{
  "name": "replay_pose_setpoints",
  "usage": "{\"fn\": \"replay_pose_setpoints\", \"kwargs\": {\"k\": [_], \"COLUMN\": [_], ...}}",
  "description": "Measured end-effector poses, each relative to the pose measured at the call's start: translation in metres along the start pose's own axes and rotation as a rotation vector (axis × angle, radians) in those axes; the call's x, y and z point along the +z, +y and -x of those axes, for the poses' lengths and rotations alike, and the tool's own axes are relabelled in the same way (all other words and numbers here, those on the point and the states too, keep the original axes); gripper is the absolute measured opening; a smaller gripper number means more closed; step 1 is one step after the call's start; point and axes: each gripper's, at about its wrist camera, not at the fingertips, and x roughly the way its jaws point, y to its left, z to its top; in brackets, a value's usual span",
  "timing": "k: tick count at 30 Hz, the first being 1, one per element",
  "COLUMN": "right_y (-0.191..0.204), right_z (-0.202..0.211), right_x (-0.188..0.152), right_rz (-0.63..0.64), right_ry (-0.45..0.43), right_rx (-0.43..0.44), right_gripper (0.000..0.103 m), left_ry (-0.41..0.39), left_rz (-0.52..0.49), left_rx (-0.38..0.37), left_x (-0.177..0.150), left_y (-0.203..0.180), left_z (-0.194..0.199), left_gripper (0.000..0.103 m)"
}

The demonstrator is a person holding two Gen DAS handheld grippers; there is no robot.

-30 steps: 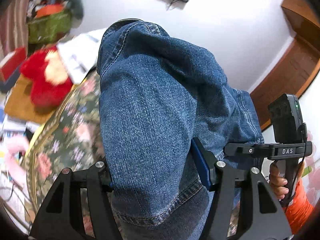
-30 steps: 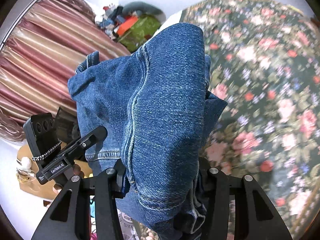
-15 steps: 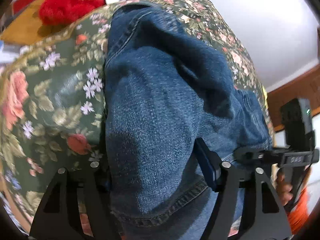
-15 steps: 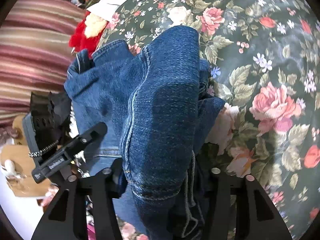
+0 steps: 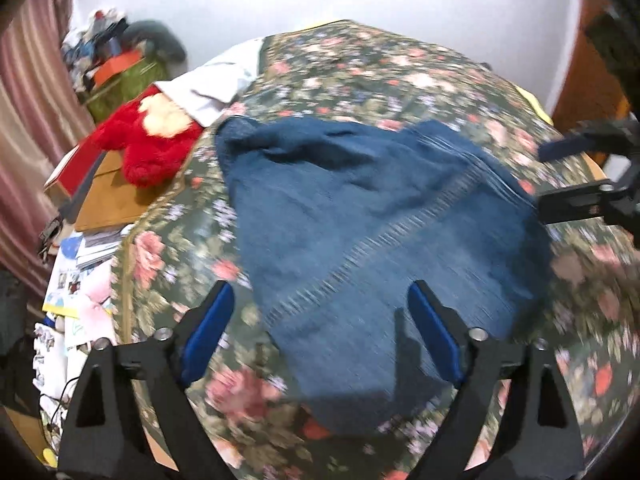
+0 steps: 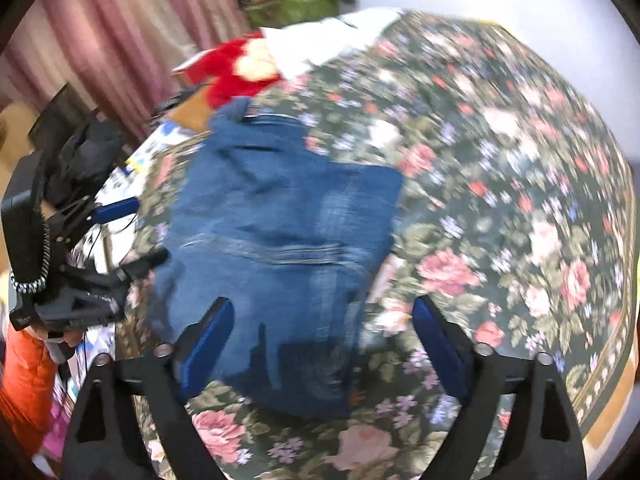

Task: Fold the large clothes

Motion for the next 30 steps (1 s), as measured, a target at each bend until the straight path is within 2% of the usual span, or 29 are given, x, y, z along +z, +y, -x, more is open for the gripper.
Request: {"fn": "replay_pose_setpoints", "kwargs": {"k": [2, 4, 6, 8, 10, 12, 16, 18, 20, 22, 27, 30], "right_y": [0.015, 0.027, 0.032, 0.028, 0.016, -0.005, -0.052, -0.065, -0.075, -0.084, -0.092, -0.087], "right_z": [-0.007, -0.025, -0.048, -0.063, -0.069, -0.069, -0.049, -0.041, -0.028, -0.013, 0.01, 0.006], "right_x": [-0.007, -0.017, -0.027, -0.038, -0.046, -0.052, -0.056, -0.058, -0.057, -0.051, -0.023, 0.005], "right_rz": [0.049, 0.09, 0.124, 0.151, 0.146, 0.106, -0.022, -0.057, -0.06, -0.079, -0.158, -0.165], "right_ry": [0.016, 0.075, 0.144, 0.188, 0.208, 0.215, 0.2, 0.197, 0.167, 0.125, 0.008, -0.055], "right_rx": [0.009, 0.007, -0.022, -0.057, -0.072, -0.073, -0.037, -0.034, -0.101, -0.08, -0.009, 0.012], "right_gripper": [0.095, 0.095, 0.095, 0.095, 0.095, 0.095, 0.095, 0.095, 0.095, 0.095, 0.095, 0.095], "left_ry": [0.003, 0.036, 0.087, 0.127, 0.145, 0.185, 0.197, 0.19, 0.146, 0.084, -0.049, -0.073], "left_rz": [-0.031, -0.049, -0.06, -0.064, -0.03, -0.014, -0.02, -0.067, -0.1, -0.105, -0.046, 0.029], "left_rx": [0.004, 0.023, 0.051, 0.078, 0.056, 0.107, 0.12, 0.149, 0.183, 0.195, 0.19, 0.193], "left_x": [-0.014, -0.028, -0.045, -0.058, -0.068, -0.073, -0.074, -0.068, -0.059, -0.041, 0.01, 0.045], "left_y": [-0.013, -0.019, -0.018, -0.014, -0.004, 0.003, 0.01, 0.006, 0.003, 0.005, 0.024, 0.043], "left_z": [-0.001, -0.007, -0.019, -0.026, -0.03, -0.035, -0.029, -0.021, -0.011, 0.003, 0.013, -0.007], "left_gripper": [0.094, 0.094, 0.096, 0.103, 0.103, 0.103, 0.103, 0.103, 0.103, 0.103, 0.103, 0.103]}}
